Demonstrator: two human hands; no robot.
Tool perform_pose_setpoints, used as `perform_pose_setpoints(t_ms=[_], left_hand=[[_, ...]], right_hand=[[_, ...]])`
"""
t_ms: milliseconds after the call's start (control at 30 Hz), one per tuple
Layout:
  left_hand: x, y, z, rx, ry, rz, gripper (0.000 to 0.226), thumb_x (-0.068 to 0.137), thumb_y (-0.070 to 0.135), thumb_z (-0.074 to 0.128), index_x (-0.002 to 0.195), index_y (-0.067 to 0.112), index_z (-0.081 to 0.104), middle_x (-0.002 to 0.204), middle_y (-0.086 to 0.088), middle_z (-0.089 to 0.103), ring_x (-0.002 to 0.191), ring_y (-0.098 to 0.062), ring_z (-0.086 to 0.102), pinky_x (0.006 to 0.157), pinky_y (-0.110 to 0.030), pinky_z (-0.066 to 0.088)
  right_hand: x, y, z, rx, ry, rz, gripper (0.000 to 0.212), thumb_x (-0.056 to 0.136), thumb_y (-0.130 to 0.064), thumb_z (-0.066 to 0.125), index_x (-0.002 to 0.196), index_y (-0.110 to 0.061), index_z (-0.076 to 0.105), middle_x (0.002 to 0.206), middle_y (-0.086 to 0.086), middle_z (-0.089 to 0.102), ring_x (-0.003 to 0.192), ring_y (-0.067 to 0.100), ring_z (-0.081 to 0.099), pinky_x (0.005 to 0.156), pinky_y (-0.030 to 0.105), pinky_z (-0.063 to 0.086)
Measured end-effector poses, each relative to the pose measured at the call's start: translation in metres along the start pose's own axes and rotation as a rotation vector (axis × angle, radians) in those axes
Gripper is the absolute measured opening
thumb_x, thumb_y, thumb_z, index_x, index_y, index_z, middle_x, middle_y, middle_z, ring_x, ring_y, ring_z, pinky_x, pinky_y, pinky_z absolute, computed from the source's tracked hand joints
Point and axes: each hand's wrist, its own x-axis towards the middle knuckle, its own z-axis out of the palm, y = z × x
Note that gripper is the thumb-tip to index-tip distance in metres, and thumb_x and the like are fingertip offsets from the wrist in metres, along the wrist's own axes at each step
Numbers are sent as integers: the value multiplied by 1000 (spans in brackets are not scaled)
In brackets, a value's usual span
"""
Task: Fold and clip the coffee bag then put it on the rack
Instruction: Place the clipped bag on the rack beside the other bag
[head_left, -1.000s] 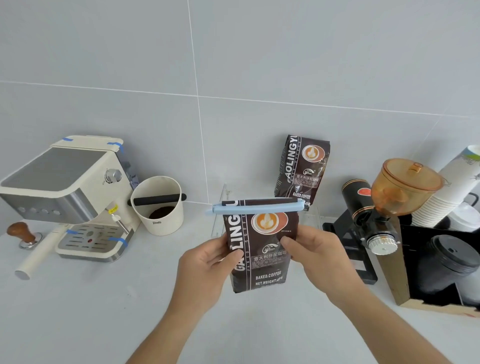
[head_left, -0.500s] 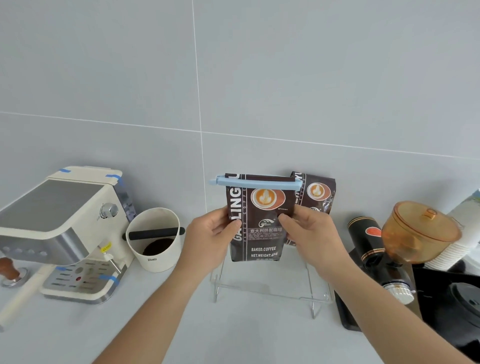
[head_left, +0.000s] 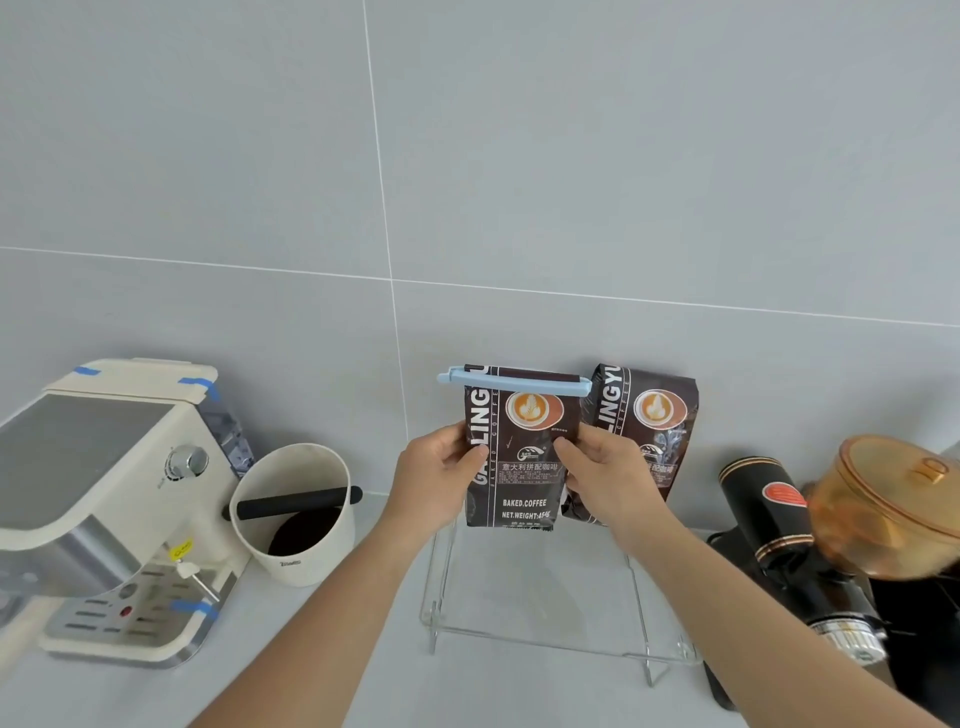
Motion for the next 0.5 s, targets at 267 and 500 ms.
perform_pose_setpoints(t_ms=[267,500], left_hand=[[16,-20,9,-11,25,-45,30,87,8,61,95,36,71,97,7,77,90,-5,73,84,-29,56],[29,-26,9,-25,12,-67,30,88,4,59,112,19,70,104,3,76,93,-5,72,84,-26,55]], right_hand=[[13,7,7,-103,27,2,33,92,-16,58,87,-46,69,92,-18,79,92,6,72,93,40,57],[18,4,12,-155,46,24,31,90,-28,59,82,-57,62,92,-25,74,98,7,68,96,44,55]])
